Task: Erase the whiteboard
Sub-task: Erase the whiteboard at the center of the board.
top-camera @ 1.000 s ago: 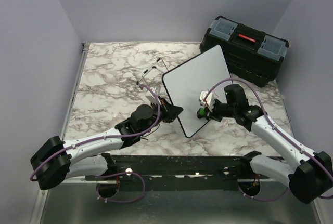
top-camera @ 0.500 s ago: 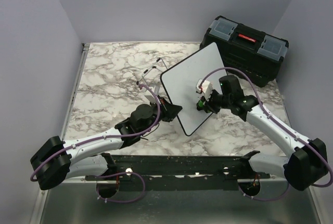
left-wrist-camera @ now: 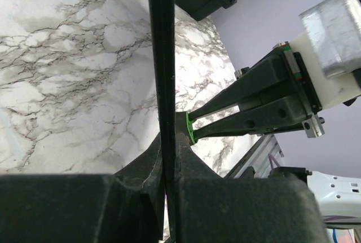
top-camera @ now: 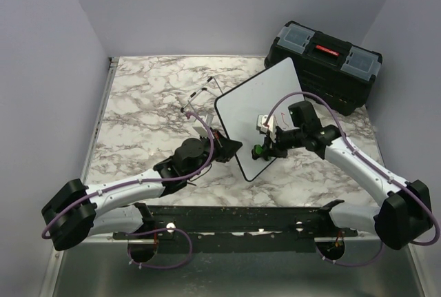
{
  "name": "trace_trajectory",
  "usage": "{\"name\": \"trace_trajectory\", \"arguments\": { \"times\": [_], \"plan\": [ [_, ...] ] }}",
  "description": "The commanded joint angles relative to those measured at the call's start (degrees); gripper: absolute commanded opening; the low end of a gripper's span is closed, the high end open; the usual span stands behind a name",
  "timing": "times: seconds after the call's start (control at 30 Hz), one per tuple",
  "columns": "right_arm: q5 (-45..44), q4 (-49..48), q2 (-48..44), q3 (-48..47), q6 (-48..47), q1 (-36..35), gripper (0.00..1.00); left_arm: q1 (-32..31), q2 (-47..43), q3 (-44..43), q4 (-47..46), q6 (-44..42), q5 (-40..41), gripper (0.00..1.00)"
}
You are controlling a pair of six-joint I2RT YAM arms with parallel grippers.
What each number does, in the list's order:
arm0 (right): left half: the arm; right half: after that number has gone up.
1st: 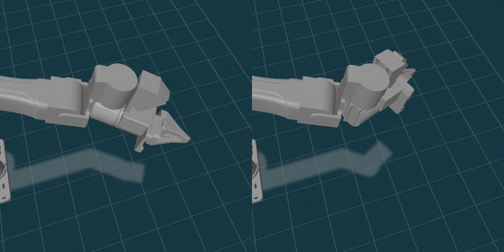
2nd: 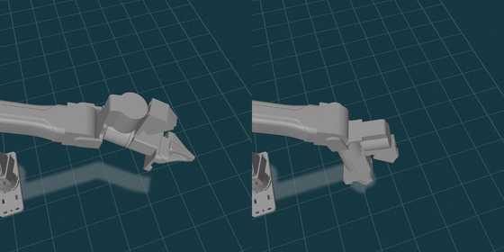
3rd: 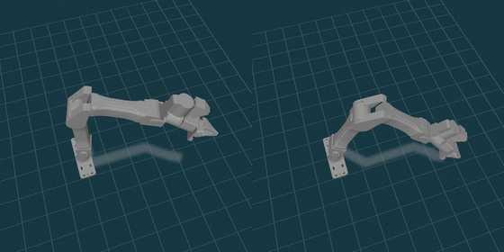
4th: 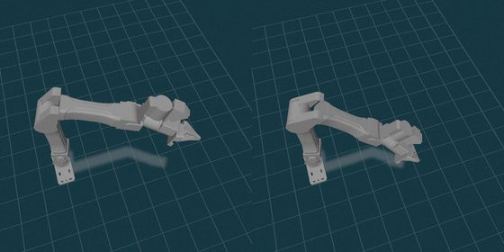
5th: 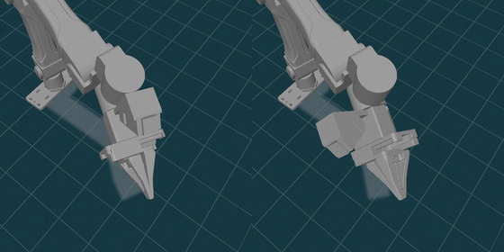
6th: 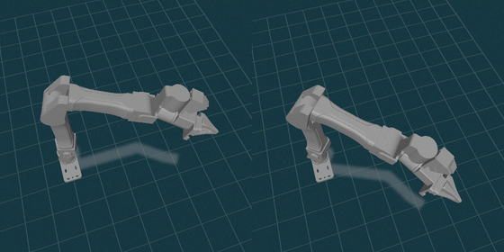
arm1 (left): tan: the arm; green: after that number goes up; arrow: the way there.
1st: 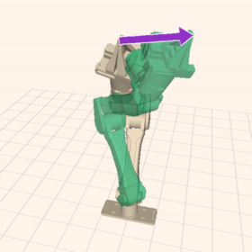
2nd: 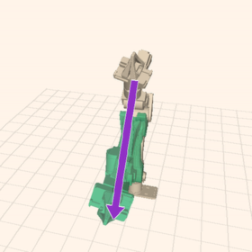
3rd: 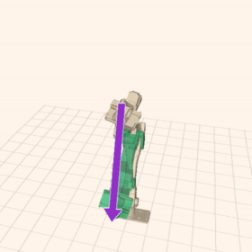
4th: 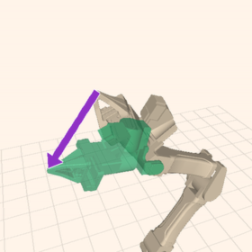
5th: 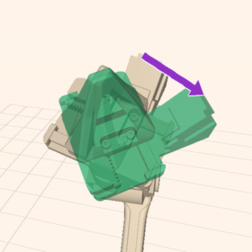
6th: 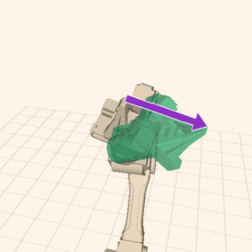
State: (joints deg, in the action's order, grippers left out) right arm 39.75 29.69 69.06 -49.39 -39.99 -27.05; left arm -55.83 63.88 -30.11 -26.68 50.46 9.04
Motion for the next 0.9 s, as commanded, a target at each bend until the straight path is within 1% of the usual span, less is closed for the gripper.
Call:
{"name": "trace_trajectory", "arguments": {
  "times": [0.0,0.13,0.2,0.27,0.33,0.4,0.53,0.6,0.67,0.7,0.73,0.77,0.8,0.87],
  "plan": [
    [-10.6,5.7,2.1,4.2,-0.6,1.2,0.01,-1.0,-0.6,-3.3,-8.4,0.0,-6.2,0.00],
    [-18.9,-4.6,2.0,4.8,6.1,4.2,0.01,-1.0,-0.7,-3.4,-8.0,-0.3,-6.5,0.00],
    [-20.8,-8.4,2.7,3.0,8.9,5.4,0.01,-1.0,-1.0,-3.1,-7.9,-0.2,-6.4,0.00],
    [-20.3,-10.6,4.0,1.0,10.4,5.6,0.01,-1.0,-1.2,-3.0,-7.9,-0.2,-6.3,0.00],
    [-15.9,-12.1,5.4,-1.1,10.6,5.6,0.01,-1.0,-1.3,-2.9,-7.9,-0.2,-6.3,0.00],
    [-9.5,-13.3,6.6,-2.5,11.2,5.6,0.01,-1.0,-1.3,-3.0,-8.0,-0.3,-6.4,0.00],
    [2.3,-13.5,6.8,-2.5,11.2,5.2,0.01,-1.0,-1.7,-2.9,-7.8,-0.4,-6.4,0.00],
    [8.2,-11.0,5.4,-0.8,7.8,5.0,0.01,-1.0,-2.0,-2.5,-7.8,-0.4,-6.1,0.00],
    [13.9,-3.0,4.2,0.4,-0.9,5.0,0.01,-0.9,-2.2,-2.1,-7.9,-0.4,-6.2,0.00],
    [15.5,1.1,3.6,0.9,-5.2,5.0,0.01,-0.9,-2.2,-2.1,-8.0,-0.4,-6.3,0.00],
    [15.9,1.9,3.0,1.8,-5.8,5.0,0.01,-0.8,-2.0,-2.0,-8.2,-0.4,-6.4,0.00],
    [14.9,-0.6,1.9,3.1,-3.3,5.0,0.01,-0.8,-1.8,-2.0,-8.4,-0.3,-6.6,0.00],
    [11.9,-5.6,0.8,4.8,1.5,5.0,0.01,-0.7,-1.5,-2.1,-8.6,-0.4,-6.8,0.00],
    [2.7,-21.4,-1.9,8.2,15.2,5.0,0.01,-0.7,-1.1,-2.4,-8.7,-0.2,-7.2,0.00]
  ]
}}
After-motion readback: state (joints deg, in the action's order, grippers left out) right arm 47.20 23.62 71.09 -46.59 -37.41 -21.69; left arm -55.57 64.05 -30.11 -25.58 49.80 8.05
